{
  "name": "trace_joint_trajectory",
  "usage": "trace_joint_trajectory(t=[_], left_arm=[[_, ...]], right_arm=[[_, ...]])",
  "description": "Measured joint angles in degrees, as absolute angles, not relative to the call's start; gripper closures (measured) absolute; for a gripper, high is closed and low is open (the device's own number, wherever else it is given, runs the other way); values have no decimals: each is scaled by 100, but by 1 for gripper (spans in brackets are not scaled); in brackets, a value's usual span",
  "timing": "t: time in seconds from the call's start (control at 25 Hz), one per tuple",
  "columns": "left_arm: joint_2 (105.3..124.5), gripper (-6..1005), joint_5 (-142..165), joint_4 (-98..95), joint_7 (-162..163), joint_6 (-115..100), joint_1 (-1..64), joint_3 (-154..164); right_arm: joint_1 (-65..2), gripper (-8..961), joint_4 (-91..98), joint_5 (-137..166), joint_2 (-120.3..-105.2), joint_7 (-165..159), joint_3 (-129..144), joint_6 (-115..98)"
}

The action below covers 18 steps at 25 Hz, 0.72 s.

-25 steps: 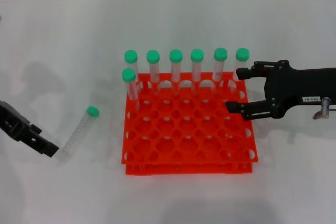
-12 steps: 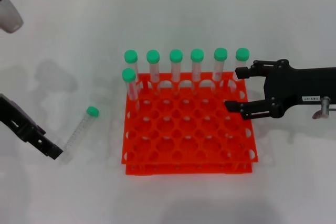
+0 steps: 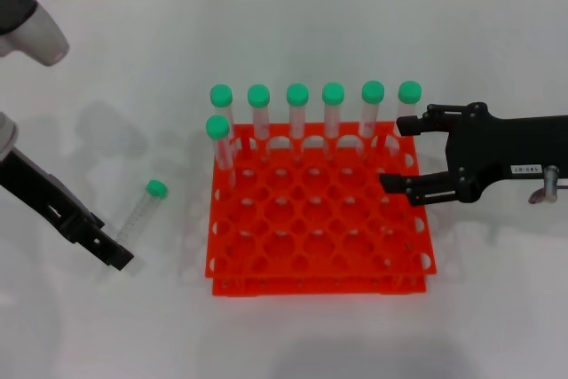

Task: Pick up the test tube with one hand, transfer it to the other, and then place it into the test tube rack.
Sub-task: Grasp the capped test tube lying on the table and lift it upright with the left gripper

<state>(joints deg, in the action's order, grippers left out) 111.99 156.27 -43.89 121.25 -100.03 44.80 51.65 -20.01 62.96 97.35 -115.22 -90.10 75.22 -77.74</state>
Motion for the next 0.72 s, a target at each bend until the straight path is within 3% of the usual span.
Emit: trace_joint_trajectory(t=[0.72], left_arm=[[11205,152,15653,-4149,12119,-9898,4461,5168]], right_arm=[[-1978,117,6302,9739,-11513,-9008,7491,-7849]])
